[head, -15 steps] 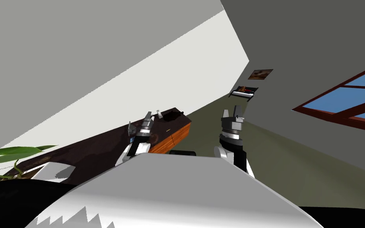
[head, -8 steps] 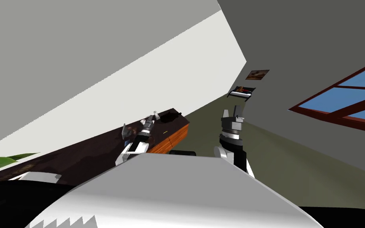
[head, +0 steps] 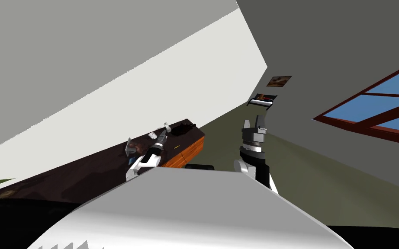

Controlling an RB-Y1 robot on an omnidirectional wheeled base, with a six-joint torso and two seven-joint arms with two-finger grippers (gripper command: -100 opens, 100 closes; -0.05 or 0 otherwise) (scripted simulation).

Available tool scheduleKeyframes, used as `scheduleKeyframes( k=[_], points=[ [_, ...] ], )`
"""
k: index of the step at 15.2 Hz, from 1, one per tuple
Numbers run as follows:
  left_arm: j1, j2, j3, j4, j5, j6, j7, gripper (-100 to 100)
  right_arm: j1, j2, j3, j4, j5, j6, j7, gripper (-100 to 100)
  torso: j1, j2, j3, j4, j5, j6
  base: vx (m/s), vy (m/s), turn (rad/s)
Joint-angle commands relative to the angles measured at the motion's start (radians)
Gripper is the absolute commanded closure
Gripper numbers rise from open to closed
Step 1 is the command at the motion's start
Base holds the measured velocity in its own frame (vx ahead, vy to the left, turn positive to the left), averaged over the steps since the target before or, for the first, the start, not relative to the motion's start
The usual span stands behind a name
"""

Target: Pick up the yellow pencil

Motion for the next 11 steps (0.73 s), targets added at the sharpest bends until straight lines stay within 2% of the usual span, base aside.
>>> scheduleKeyframes(
  k=[1,2,3,4,5,6,7,8,11],
  points=[
    [-0.015,0.023,0.007,0.05,0.013,0.03,0.01,-100,0.0,0.0,0.0,0.0,0.0,0.0,0.0,0,0.0,0.0,0.0,0.0,0.0,0.0,0.072,-0.068,-0.039],
    [-0.015,0.023,0.007,0.061,0.013,0.03,0.01,-100,0.0,0.0,0.0,0.0,0.0,0.0,0.0,0,0.0,0.0,0.0,0.0,0.0,0.0,0.053,-0.051,-0.009],
    [-0.032,0.043,0.016,0.088,0.027,0.074,0.02,-100,0.0,0.0,0.0,0.0,0.0,0.0,0.0,0,0.0,0.0,0.0,0.0,0.0,0.0,0.075,-0.061,-0.038],
    [-0.032,0.043,0.016,0.113,0.027,0.074,0.02,-100,0.0,0.0,0.0,0.0,0.0,0.0,0.0,0,0.0,0.0,0.0,0.0,0.0,0.0,0.09,-0.064,-0.039],
    [-0.049,0.063,0.025,0.152,0.041,0.098,0.029,-100,0.0,0.0,0.0,0.0,0.0,0.0,0.0,0,0.0,-0.001,-0.001,0.0,0.0,0.0,0.09,-0.081,-0.054],
    [-0.049,0.063,0.025,0.175,0.041,0.116,0.029,-100,0.0,0.0,0.0,0.0,0.0,0.0,0.0,0,-0.001,-0.002,-0.001,0.0,0.0,0.0,0.094,-0.085,-0.045],
    [-0.049,0.063,0.025,0.175,0.041,0.119,0.029,-100,0.0,0.0,0.0,0.0,0.0,0.0,0.0,0,-0.002,-0.002,-0.001,0.0,0.0,0.0,0.069,-0.065,-0.01],
    [-0.066,0.082,0.033,0.22,0.055,0.156,0.038,-100,0.0,0.0,0.0,0.0,0.0,0.0,0.0,0,-0.001,-0.001,-0.001,0.0,0.0,0.0,0.073,-0.074,-0.035],
    [-0.083,0.101,0.042,0.278,0.069,0.211,0.048,-100,0.0,0.0,0.0,0.0,0.0,0.0,0.0,0,-0.002,-0.001,-0.001,0.0,0.0,0.0,0.086,-0.083,-0.044]
  ],
)
